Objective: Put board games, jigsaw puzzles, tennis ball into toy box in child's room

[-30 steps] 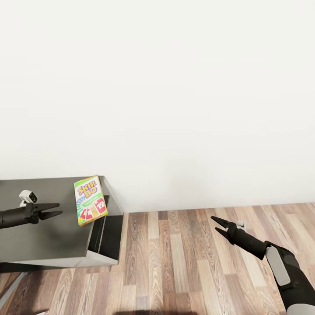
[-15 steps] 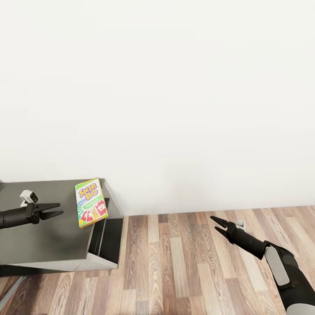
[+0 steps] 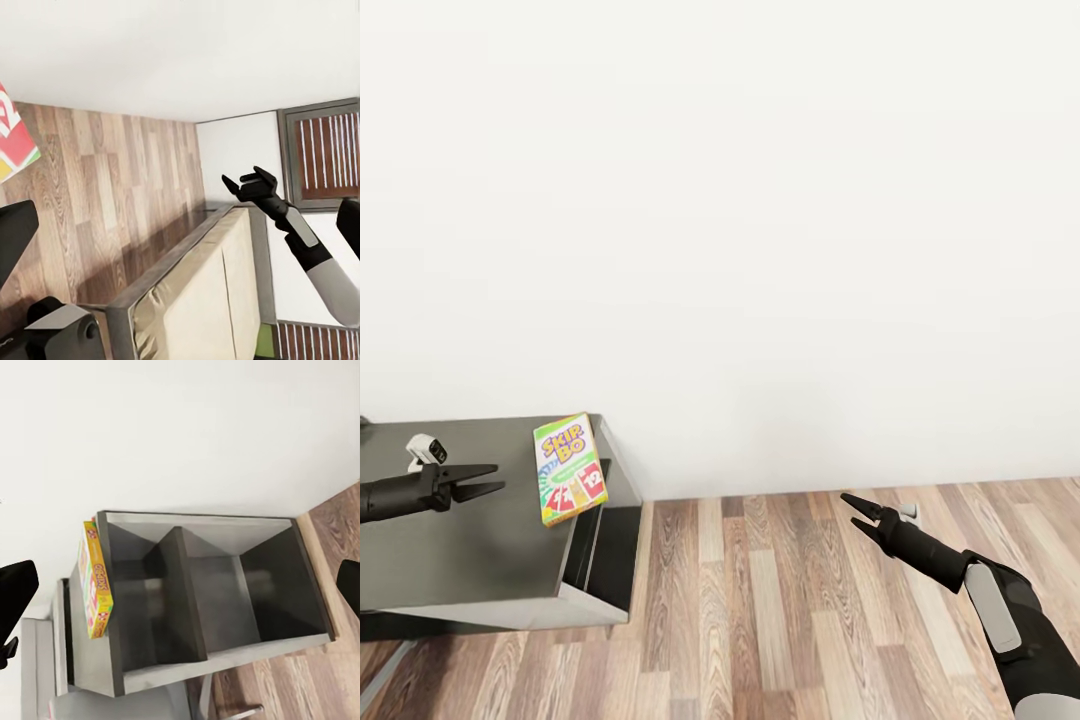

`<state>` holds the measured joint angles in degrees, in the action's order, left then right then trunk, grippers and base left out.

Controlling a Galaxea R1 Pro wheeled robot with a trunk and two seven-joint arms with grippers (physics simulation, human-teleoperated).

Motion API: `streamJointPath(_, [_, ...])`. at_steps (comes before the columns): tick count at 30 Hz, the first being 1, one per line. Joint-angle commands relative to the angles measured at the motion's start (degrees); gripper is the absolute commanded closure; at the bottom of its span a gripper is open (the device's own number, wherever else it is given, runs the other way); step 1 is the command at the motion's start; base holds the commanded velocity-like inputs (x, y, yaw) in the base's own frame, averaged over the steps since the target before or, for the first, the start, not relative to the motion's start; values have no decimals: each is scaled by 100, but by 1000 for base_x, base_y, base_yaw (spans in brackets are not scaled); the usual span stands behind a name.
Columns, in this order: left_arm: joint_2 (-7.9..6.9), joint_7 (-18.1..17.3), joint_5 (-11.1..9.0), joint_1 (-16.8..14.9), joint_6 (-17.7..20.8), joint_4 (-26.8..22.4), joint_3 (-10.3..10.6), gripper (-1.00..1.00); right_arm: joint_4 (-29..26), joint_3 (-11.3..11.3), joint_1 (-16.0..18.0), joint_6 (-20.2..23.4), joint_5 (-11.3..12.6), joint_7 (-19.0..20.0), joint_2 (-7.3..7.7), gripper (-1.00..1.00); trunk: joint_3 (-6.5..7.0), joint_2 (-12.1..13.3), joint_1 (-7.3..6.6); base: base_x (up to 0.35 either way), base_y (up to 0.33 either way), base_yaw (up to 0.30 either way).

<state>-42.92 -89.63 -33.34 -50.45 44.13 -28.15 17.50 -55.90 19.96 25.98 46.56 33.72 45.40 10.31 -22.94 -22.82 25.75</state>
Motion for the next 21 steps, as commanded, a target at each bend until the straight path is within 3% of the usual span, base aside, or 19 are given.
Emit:
streamJointPath(1, [-6, -27, -24, -8, 61, 3, 39, -100, 0, 8, 4, 29, 3, 13, 2, -100, 0, -10, 4, 0, 0, 0])
streamJointPath(17, [-1, -33, -50, -5, 76, 49, 46, -100, 0, 15, 4, 35, 15, 21, 7, -100, 152, -10, 4, 0, 0, 0])
streamJointPath(21, [78, 21, -76, -5, 114, 231, -6, -100, 29, 43, 4, 44, 46, 29, 13, -100, 190, -10, 4, 0, 0, 0])
